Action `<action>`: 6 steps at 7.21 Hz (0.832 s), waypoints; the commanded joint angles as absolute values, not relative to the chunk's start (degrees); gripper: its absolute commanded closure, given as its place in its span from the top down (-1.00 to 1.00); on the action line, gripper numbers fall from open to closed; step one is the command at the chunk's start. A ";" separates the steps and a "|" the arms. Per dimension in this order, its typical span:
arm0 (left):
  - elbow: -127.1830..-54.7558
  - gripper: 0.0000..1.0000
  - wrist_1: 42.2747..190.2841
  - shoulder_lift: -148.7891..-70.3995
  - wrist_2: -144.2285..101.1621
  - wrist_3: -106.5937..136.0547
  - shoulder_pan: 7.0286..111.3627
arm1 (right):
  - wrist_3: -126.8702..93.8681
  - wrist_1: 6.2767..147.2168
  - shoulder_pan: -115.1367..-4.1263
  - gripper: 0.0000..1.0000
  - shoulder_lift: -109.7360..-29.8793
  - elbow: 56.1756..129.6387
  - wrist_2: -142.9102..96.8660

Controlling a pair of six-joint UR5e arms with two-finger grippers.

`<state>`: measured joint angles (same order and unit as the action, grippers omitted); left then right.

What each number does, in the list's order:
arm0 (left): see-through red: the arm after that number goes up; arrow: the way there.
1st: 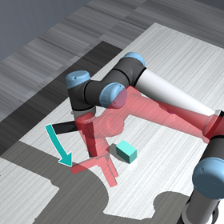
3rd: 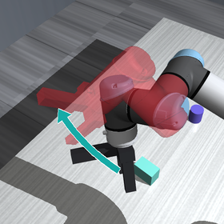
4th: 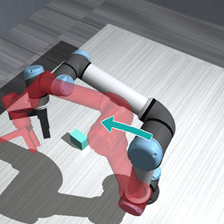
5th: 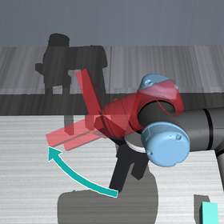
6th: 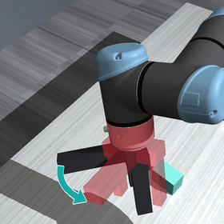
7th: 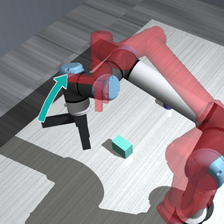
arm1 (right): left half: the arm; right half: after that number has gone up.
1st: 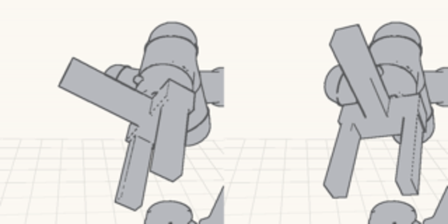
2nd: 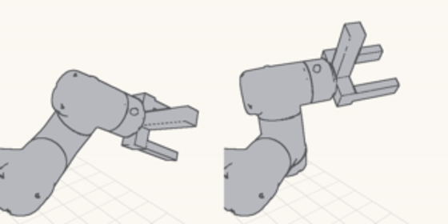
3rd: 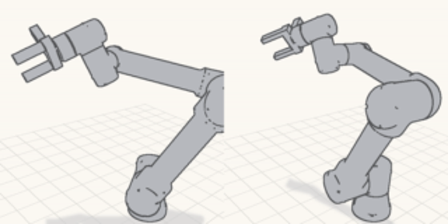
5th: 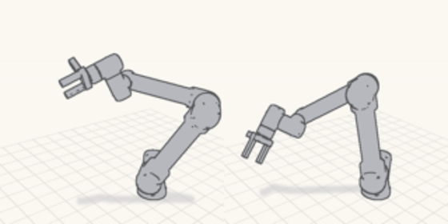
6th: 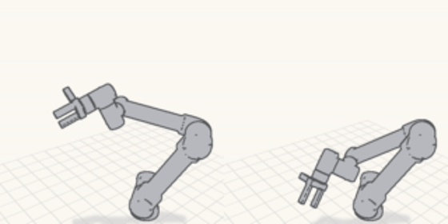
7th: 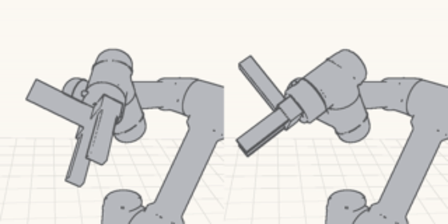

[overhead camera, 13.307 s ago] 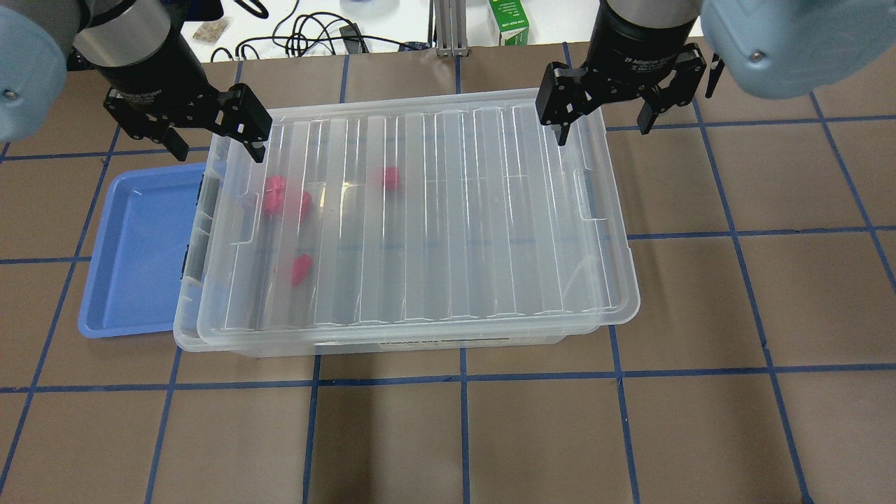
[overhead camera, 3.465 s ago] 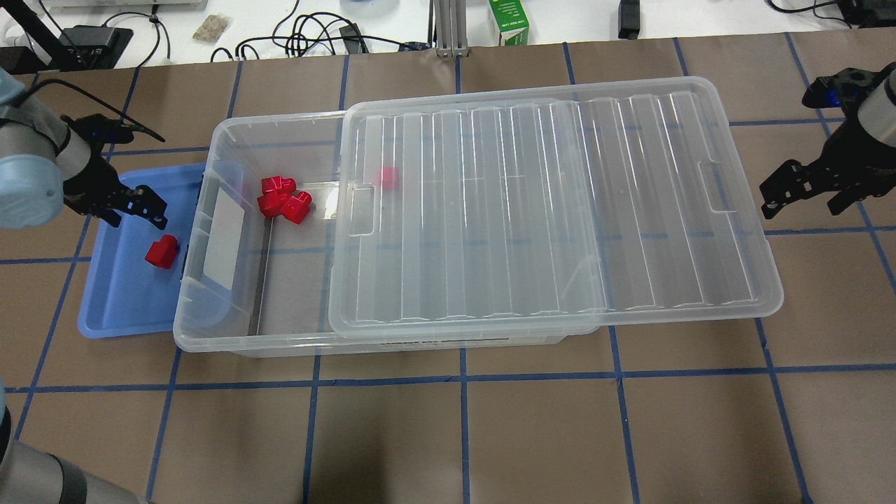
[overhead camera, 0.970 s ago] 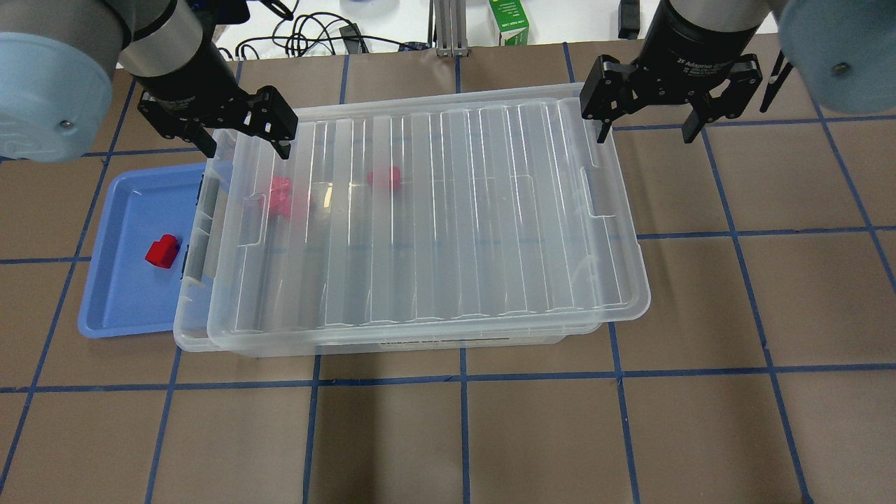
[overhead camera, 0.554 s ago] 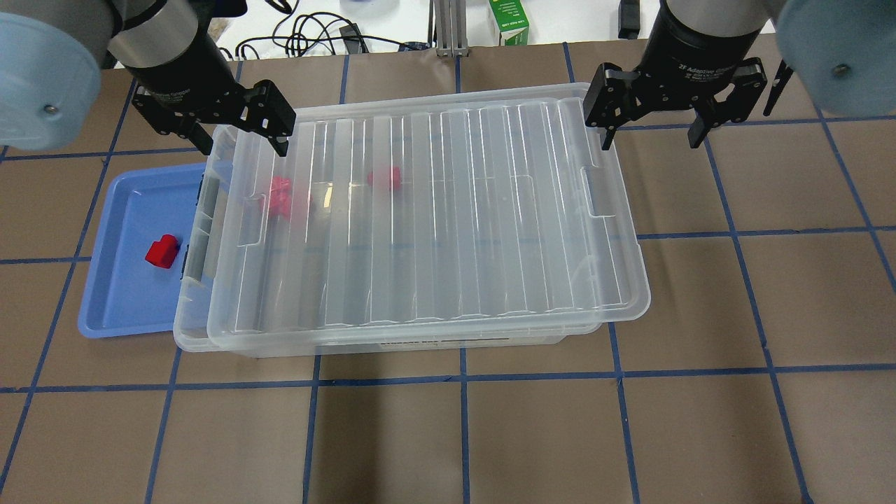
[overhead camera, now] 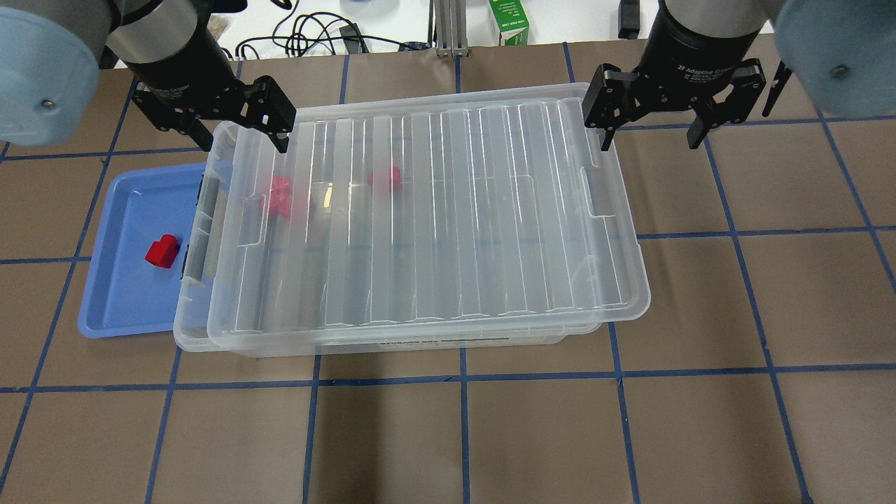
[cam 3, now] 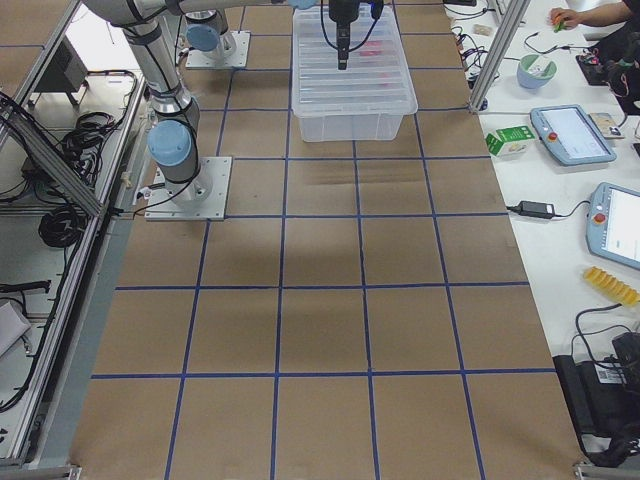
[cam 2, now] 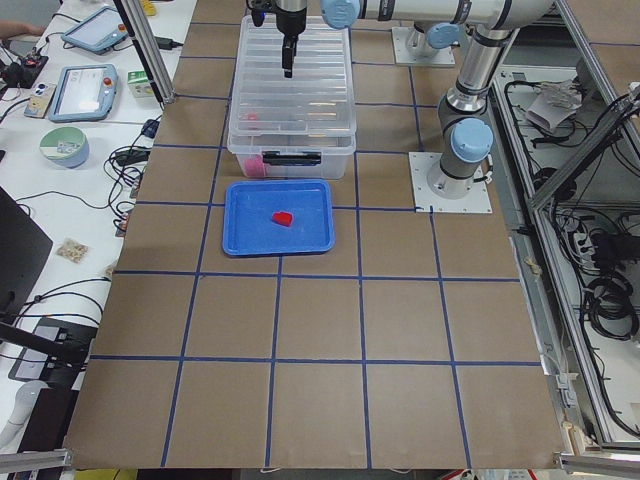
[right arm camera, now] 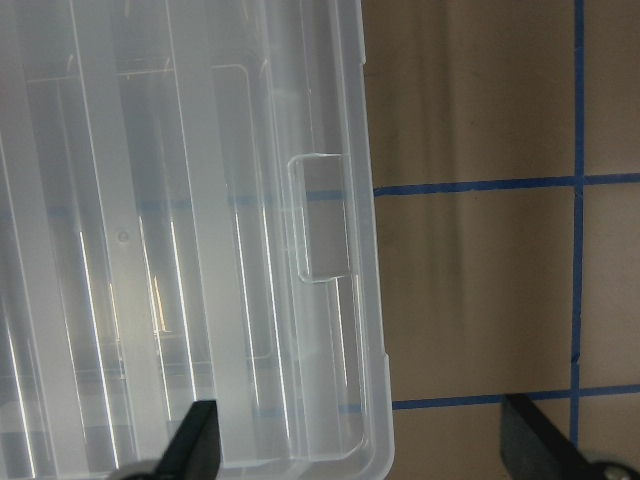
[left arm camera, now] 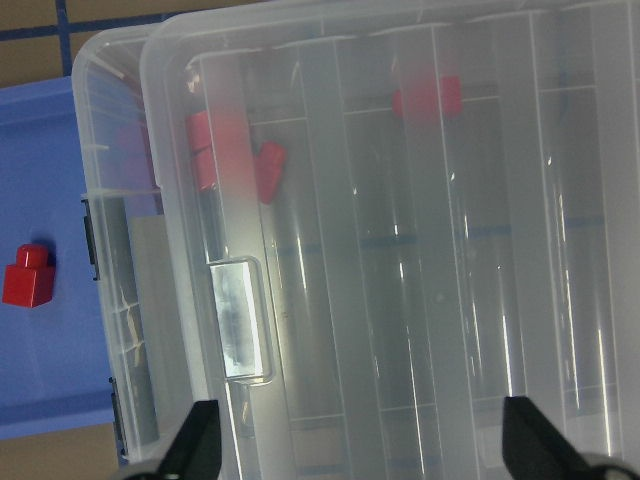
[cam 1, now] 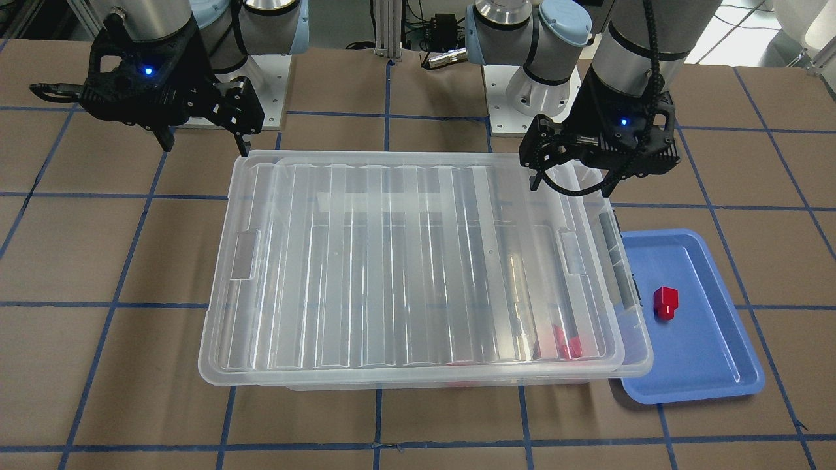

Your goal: Place red block in blue tray from box

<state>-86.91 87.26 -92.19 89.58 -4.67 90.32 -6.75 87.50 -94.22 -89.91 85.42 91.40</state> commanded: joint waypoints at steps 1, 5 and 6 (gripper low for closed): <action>-87.10 1.00 88.68 -92.19 89.91 -4.92 90.35 | -6.68 87.54 -94.22 1.00 -89.91 85.43 91.41; -87.10 1.00 87.98 -91.85 89.65 -4.66 90.26 | -6.68 87.45 -94.22 1.00 -89.91 85.43 91.41; -87.27 1.00 87.98 -91.85 89.82 -4.66 90.26 | -6.77 87.45 -94.22 1.00 -89.91 85.43 91.41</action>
<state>-87.31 88.03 -91.89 89.81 -4.69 90.30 -6.69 87.45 -94.22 -89.91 85.43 91.41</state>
